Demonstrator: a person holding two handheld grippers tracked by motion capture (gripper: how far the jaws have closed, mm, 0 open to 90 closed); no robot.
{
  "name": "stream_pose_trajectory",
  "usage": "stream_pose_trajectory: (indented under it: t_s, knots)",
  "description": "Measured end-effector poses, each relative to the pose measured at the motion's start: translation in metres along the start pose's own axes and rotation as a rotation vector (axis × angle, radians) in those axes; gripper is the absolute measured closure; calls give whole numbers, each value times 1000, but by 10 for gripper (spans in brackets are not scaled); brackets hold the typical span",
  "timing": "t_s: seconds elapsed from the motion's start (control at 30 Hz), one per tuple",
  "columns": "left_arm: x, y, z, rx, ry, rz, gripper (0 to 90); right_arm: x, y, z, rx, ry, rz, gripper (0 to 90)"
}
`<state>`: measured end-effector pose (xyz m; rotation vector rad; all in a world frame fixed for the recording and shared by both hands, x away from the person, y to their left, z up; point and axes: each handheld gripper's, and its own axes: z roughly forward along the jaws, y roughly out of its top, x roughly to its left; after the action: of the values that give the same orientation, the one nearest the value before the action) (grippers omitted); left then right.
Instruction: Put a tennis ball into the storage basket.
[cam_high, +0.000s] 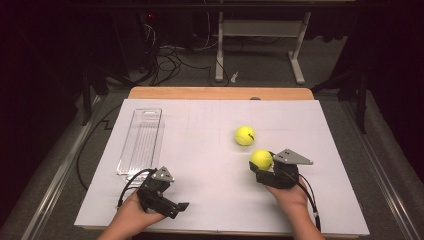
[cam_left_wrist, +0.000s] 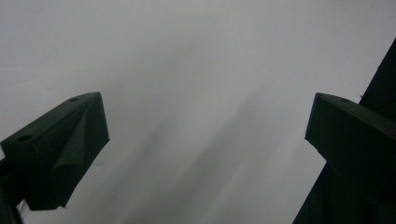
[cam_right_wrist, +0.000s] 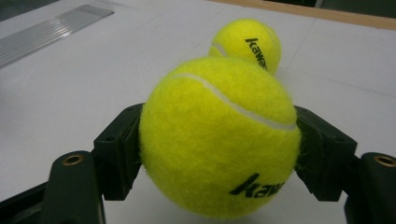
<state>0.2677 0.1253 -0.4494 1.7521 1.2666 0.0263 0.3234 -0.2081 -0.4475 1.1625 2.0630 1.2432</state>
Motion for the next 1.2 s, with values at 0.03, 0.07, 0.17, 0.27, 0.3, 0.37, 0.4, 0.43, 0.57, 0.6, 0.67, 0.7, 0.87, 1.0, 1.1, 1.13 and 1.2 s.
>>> stream_pose_trajectory:
  t_s: [0.03,0.07,0.17,0.27,0.3,0.37,0.4,0.43,0.57,0.6,0.67,0.7,0.87,1.0,1.1,1.13,1.2]
  knots:
    - [0,0,0,-1,0,0,7,1,0,-2,-7,2,-3,276]
    - [0,0,0,2,1,4,7,1,1,-3,-11,3,-5,276]
    - [0,0,0,1,1,1,7,2,2,-6,-26,5,-5,276]
    - [0,0,0,2,2,2,7,3,2,-9,-38,4,-6,276]
    - [0,0,0,2,1,1,7,3,2,-10,-43,4,-7,276]
    - [0,0,0,2,1,1,7,4,3,-11,-46,4,-6,276]
    - [0,0,0,2,0,0,7,4,3,-12,-49,4,-7,276]
    - [0,0,0,2,-1,-1,7,4,3,-12,-52,4,-7,276]
    - [1,1,0,0,0,-4,7,5,3,-13,-57,7,-8,276]
    - [1,1,-1,1,0,-3,7,6,3,-13,-57,9,-10,276]
    - [1,1,0,-5,1,-9,7,8,3,-12,-59,15,-14,276]
    - [1,1,-1,-3,0,-8,7,10,3,-12,-58,18,-16,276]
    - [1,3,-1,-3,0,-12,7,18,4,-11,-62,35,-31,276]
    - [1,4,-2,-6,-2,-15,7,26,5,-8,-60,55,-46,276]
    - [1,4,-2,-6,-3,-15,7,32,5,-5,-58,64,-50,276]
    - [2,4,-2,-7,-3,-17,7,33,5,-5,-59,66,-51,276]
    - [1,4,-2,-9,-3,-20,7,37,5,-2,-57,74,-57,276]
